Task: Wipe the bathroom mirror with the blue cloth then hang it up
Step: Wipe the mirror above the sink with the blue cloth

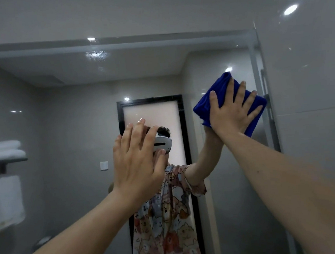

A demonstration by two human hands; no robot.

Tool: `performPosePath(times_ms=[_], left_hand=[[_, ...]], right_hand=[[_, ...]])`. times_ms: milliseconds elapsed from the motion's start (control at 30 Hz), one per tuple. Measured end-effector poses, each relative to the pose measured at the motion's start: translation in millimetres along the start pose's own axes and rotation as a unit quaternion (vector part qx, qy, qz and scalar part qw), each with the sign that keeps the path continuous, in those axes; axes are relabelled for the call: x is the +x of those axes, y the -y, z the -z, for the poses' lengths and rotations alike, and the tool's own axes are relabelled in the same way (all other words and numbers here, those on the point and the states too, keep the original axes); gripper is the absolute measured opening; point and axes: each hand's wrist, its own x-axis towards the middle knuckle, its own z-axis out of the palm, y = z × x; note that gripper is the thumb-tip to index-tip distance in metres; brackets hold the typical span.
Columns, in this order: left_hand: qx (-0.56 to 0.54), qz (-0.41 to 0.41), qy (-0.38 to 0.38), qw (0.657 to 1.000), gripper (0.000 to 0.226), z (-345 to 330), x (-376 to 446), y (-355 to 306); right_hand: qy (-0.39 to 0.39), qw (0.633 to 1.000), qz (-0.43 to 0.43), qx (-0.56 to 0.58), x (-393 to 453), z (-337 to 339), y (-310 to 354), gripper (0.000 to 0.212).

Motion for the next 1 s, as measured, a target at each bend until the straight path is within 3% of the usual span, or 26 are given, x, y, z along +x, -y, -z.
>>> performPosePath(times_ms=[167,367,667,833,1000], left_hand=[[-0.003,0.004,0.002,1.000,0.059,21,-10,21],[0.032,0.018,0.013,0.999,0.060,64,-19,74],[0.064,0.079,0.026,0.994,0.060,130,-49,171],[0.071,0.103,0.042,0.991,0.061,154,-68,206],[0.062,0.111,0.038,0.991,0.058,154,-82,213]], right_hand=[[0.017,1.000,0.016,-0.020,-52,-14,25,0.077],[0.039,0.993,0.108,-0.038,-102,-28,68,0.076],[0.091,0.968,0.231,-0.033,-212,-57,186,0.077],[0.115,0.931,0.346,-0.015,-290,-76,232,0.078],[0.132,0.875,0.465,-0.042,-339,-84,220,0.078]])
